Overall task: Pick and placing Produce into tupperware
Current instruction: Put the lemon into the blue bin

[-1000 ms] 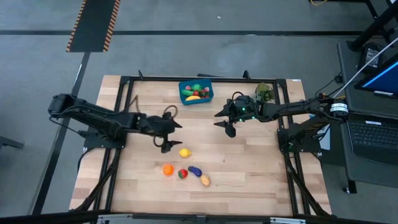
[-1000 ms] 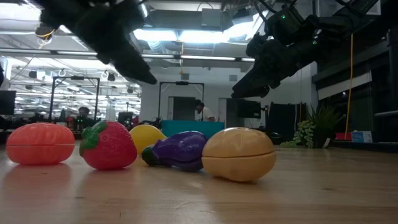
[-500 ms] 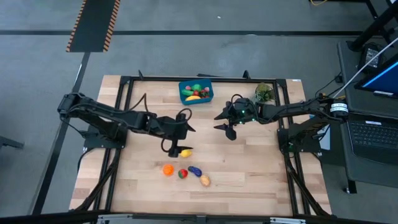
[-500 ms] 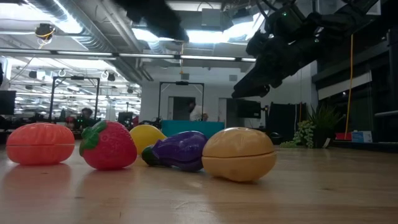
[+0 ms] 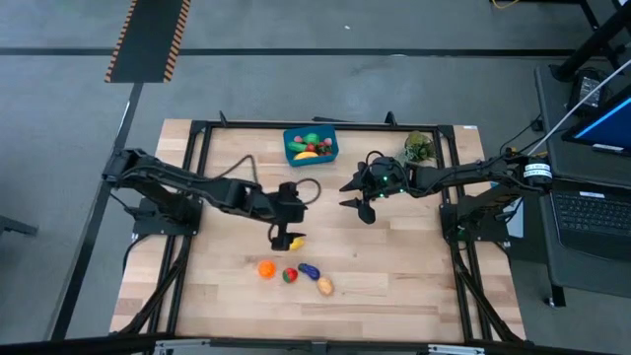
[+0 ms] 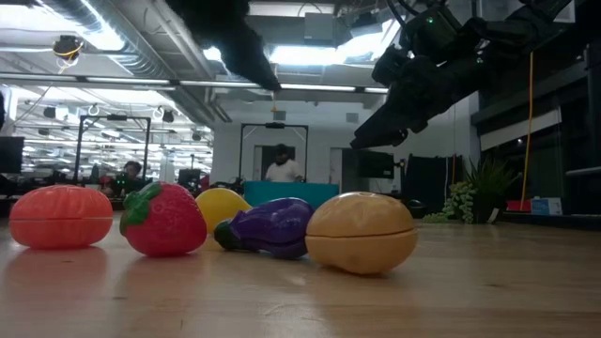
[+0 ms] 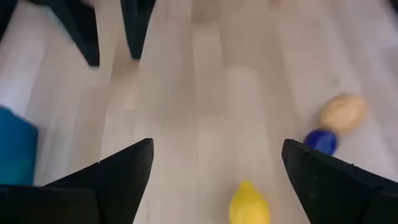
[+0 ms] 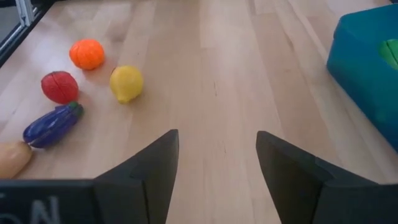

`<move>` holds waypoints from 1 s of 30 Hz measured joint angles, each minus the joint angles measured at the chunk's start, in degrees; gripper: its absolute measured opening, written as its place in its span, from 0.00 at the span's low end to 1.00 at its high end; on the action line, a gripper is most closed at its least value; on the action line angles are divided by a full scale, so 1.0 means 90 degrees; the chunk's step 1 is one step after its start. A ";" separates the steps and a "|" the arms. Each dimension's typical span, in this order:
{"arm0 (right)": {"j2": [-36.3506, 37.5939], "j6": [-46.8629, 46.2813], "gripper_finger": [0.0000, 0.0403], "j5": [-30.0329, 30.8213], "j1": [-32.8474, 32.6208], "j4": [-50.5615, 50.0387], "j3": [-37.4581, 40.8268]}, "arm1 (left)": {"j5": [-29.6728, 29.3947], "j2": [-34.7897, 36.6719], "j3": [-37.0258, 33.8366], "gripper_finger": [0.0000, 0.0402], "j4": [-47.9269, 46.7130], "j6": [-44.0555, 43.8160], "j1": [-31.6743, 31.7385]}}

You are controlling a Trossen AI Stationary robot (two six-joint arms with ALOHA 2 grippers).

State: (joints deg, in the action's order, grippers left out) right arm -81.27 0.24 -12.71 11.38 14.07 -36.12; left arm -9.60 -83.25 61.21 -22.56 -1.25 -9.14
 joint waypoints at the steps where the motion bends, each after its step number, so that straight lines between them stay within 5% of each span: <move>1: 0.0002 0.0018 0.54 0.0000 0.0000 -0.0020 0.0000 | -0.0035 -0.0128 0.0102 0.87 -0.0129 0.0000 -0.0005; 11: 0.0002 0.0026 0.54 0.0000 0.0000 -0.0181 0.0000 | -0.0049 -0.1016 0.0761 0.87 -0.1529 -0.0365 -0.0037; 30: 0.0002 0.0188 0.54 0.0000 0.0000 -0.0355 0.0000 | -0.0017 -0.1482 0.0813 0.87 -0.1745 -0.1533 -0.0557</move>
State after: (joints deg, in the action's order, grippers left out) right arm -81.25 1.94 -12.71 11.38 10.87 -36.12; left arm -9.76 -96.59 68.53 -38.26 -15.05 -14.15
